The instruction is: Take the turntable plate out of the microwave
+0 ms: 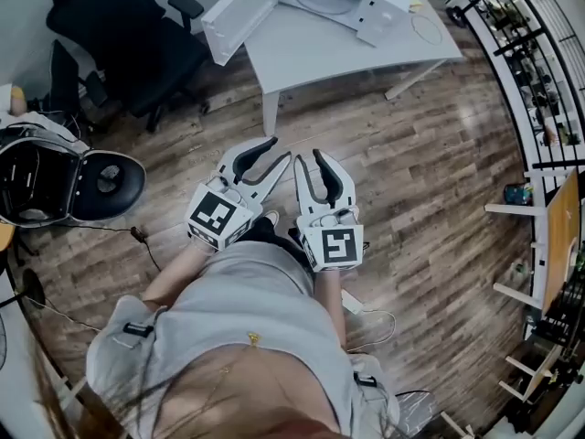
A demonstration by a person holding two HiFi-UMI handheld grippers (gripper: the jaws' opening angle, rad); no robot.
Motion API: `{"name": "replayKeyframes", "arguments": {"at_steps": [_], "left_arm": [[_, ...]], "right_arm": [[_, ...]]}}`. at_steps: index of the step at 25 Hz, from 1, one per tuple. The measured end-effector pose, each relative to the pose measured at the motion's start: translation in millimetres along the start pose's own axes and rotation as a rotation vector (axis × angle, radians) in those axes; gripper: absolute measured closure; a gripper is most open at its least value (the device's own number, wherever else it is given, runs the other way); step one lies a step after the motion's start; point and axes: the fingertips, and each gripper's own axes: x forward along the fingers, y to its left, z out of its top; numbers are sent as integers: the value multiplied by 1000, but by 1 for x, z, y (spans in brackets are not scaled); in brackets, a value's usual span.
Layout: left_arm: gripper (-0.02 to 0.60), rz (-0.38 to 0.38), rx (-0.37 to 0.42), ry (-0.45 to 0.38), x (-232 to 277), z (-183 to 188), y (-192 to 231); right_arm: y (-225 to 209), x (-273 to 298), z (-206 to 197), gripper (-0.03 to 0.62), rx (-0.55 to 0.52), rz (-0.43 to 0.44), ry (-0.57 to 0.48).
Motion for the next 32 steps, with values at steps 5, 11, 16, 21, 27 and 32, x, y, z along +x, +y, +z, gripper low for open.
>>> {"name": "replayKeyframes", "arguments": {"at_steps": [5,11,16,21,27,32], "left_arm": [[456,1,-4,13,14,-2,1],[456,-24,-3,21,45,-1,17],[456,-54,-4,30,79,1,38],[456,-75,-23,29,115,6,67],[456,-106,-27,38,154,12,102],[456,-125,-34,34,177,17,128]], "right_arm": [[-11,3,-6,474,6,-2,15],[-33,20,-11,474,31,-25,18],[-57,46,-12,474,51,-40,23],[-83,82,-4,474,40,-56,9],[-112,123,0,474,35,-80,16],[-130,154,4,474,27,-92,11]]}}
